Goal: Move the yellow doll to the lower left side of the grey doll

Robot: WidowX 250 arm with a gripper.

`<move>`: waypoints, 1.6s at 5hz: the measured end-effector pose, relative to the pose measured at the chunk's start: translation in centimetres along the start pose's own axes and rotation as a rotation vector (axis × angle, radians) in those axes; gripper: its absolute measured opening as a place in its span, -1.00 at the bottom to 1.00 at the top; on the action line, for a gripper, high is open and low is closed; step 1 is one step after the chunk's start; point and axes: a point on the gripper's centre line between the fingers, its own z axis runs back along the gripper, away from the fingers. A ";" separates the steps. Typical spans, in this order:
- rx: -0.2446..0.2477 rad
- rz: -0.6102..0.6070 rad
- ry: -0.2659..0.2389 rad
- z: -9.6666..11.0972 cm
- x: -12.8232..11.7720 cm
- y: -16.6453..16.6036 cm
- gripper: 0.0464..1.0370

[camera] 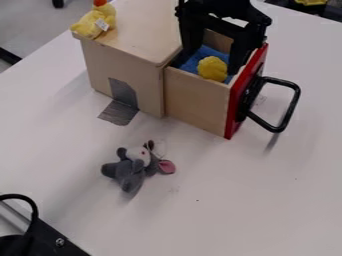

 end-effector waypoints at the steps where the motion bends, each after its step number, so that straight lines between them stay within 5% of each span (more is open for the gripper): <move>1: -0.002 0.001 0.031 -0.8 -0.3 0.0 0.92; 3: -0.059 0.156 0.012 0.5 0.2 7.3 0.92; 5: -0.046 0.272 -0.035 1.4 -1.7 15.7 0.92; 8: 0.007 0.298 0.050 -2.7 -2.9 19.7 0.82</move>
